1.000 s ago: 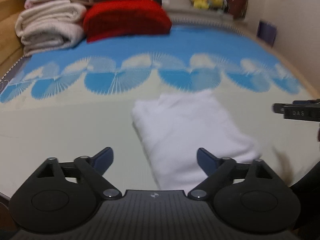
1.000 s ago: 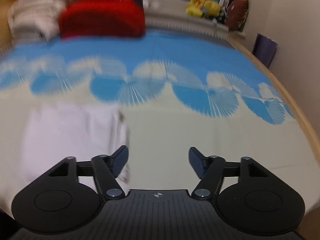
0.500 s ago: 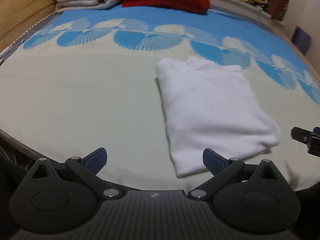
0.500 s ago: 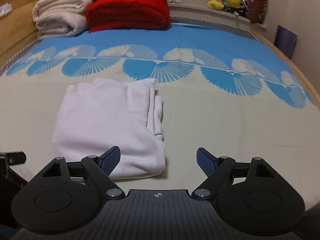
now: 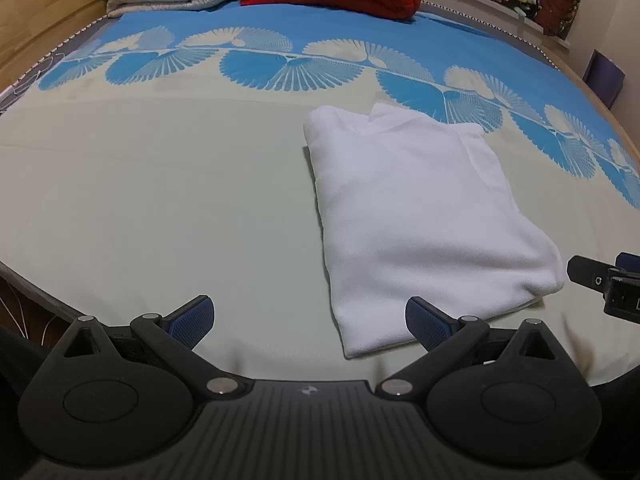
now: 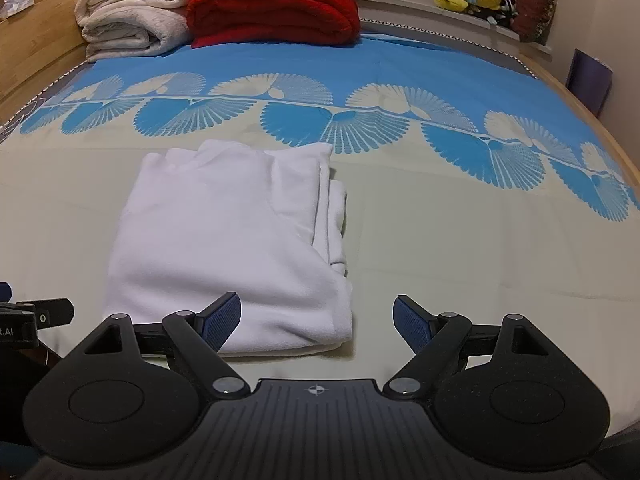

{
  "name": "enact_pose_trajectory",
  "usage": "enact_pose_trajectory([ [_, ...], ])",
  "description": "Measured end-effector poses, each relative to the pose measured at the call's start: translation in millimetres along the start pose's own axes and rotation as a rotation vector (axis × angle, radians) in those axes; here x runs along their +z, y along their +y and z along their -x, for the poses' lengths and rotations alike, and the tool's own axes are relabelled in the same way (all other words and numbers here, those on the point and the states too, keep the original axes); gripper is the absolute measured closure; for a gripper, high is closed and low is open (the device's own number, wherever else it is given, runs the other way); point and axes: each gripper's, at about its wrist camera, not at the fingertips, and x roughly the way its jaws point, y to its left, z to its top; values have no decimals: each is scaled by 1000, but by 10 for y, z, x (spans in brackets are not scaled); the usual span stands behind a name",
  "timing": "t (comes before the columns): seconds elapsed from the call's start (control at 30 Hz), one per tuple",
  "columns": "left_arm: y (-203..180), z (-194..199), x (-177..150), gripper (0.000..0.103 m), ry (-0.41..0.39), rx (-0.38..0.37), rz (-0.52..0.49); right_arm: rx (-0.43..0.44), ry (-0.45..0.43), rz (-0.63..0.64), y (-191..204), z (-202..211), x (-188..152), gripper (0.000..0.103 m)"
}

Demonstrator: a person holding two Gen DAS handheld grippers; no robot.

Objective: Fold small clothes

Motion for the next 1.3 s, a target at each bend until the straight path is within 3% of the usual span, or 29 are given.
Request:
enact_pose_trajectory([
  [1.3, -65, -2, -4, 1, 5, -28, -25, -16, 10, 16, 80, -39, -6, 19],
])
